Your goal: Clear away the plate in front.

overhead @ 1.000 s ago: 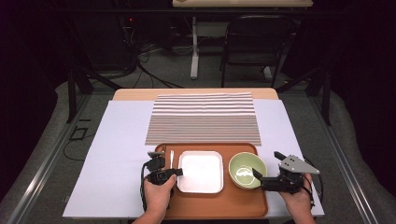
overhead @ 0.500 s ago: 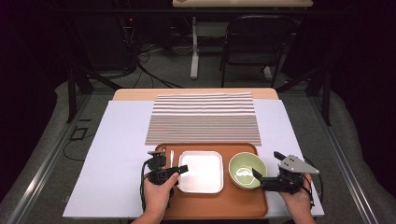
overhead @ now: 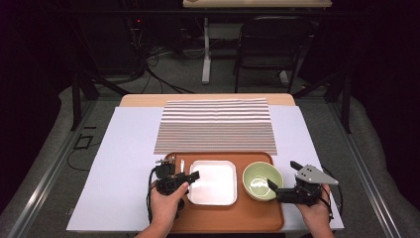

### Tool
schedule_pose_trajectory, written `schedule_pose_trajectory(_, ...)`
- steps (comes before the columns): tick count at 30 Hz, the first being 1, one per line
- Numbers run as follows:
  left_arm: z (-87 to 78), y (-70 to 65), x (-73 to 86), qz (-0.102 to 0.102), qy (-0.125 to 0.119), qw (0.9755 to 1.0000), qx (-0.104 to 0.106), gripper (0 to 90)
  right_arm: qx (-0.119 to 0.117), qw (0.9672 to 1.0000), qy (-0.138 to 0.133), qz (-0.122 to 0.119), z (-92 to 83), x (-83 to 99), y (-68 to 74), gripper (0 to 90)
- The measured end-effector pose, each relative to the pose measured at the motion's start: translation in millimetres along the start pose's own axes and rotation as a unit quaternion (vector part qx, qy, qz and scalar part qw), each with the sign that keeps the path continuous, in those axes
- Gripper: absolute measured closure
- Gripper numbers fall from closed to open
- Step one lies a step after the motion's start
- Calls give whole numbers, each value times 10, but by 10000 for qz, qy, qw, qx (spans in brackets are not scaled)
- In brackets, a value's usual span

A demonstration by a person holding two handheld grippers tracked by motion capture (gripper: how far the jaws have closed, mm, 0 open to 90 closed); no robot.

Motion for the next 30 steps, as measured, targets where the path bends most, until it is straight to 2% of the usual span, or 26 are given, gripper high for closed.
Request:
schedule_pose_trajectory(8,-82,11,-111,128,-124,9998,-21,370,0,10000,-3,-7,0,0,-1,0)
schedule_pose_trajectory(16,-159,12,-247,380,-255,9990,-25,344,7,10000,5,-23,3,1,-1,0)
schedule_pose_trajectory(21,-168,54,-293,589,-232,9979,-105,338,14,10000,10,-32,4,2,-2,0)
schedule_pose_trajectory(30,-260,228,-361,486,-330,9981,-177,338,21,10000,26,-29,9,3,3,0)
Point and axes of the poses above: each handheld gripper's, and its own axes: z roughly forward along the jaws, x roughly out of its underside, y roughly to its left, the point moved 1 cm from there along z, roughly forward along the jaws, and after that the axes turned 1 degree about x, right-handed, at the moved point
